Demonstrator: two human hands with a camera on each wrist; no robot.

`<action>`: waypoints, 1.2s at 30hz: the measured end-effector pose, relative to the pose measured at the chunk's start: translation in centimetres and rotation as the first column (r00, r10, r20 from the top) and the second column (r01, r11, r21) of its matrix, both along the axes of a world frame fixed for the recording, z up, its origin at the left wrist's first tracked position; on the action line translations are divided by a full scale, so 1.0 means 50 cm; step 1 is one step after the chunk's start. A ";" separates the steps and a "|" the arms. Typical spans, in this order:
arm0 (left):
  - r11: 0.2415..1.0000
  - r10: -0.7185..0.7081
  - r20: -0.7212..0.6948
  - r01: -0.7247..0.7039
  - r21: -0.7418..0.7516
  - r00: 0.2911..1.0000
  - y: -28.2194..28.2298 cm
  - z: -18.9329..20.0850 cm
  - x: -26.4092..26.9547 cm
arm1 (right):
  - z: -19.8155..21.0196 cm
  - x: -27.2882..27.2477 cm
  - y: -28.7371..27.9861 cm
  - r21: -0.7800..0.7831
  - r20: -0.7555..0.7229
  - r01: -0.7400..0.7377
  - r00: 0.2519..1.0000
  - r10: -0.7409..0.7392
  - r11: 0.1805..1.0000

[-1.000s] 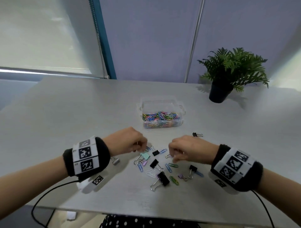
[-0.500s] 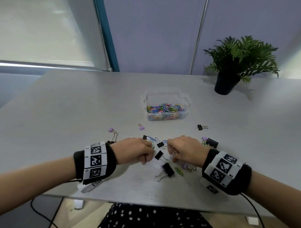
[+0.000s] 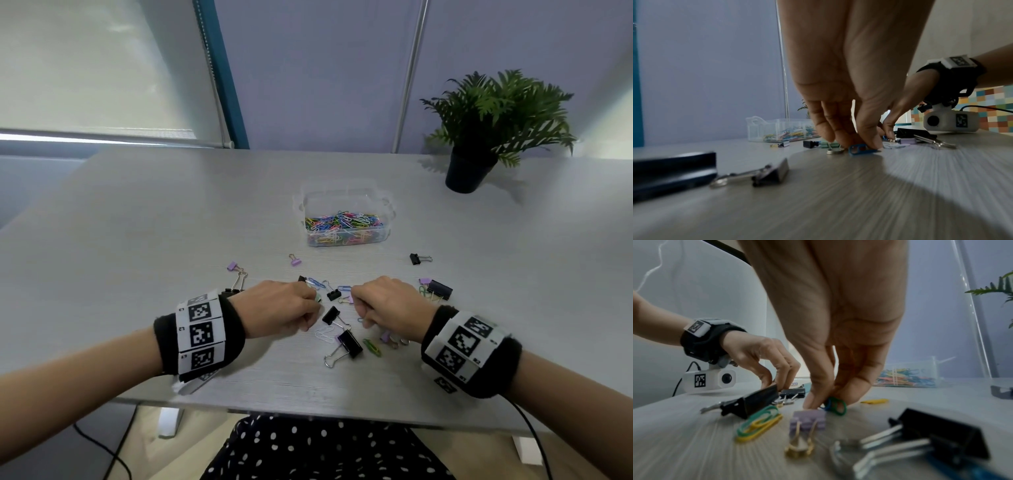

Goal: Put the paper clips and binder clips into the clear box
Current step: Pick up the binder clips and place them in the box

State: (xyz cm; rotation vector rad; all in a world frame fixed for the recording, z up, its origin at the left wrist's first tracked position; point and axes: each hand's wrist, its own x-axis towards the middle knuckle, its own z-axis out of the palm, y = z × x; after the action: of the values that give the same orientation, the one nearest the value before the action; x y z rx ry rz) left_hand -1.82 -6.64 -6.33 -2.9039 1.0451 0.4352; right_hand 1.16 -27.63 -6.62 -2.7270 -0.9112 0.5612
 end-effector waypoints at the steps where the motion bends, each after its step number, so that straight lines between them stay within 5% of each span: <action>1: 1.000 0.015 0.004 -0.015 -0.020 1.000 -0.003 0.001 -0.003 | 0.002 -0.001 -0.002 0.013 -0.009 -0.005 1.000 0.005 1.000; 9: 0.932 0.158 -0.150 -0.198 -0.305 0.976 -0.040 0.005 -0.026 | 0.051 -0.034 -0.025 0.089 -0.108 0.046 0.993 -0.037 0.995; 19: 0.962 0.218 -0.068 -0.226 -0.152 0.974 -0.084 -0.011 -0.027 | -0.008 -0.074 -0.026 -0.084 0.079 0.042 0.996 -0.035 0.996; 25: 0.945 0.247 -0.087 -0.260 -0.198 0.965 -0.080 -0.011 -0.020 | -0.010 -0.051 -0.022 -0.122 0.077 0.042 0.996 -0.033 0.992; 36: 0.988 0.120 -0.068 -0.125 -0.089 0.991 -0.085 -0.009 -0.028 | -0.007 -0.071 -0.021 -0.155 0.159 -0.047 0.985 0.072 0.987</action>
State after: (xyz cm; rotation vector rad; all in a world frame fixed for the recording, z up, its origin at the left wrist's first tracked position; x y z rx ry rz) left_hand -3.25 -10.87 -6.81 -3.0684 0.9212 0.4973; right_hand -2.41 -28.69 -6.98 -2.9263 -1.0316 0.4379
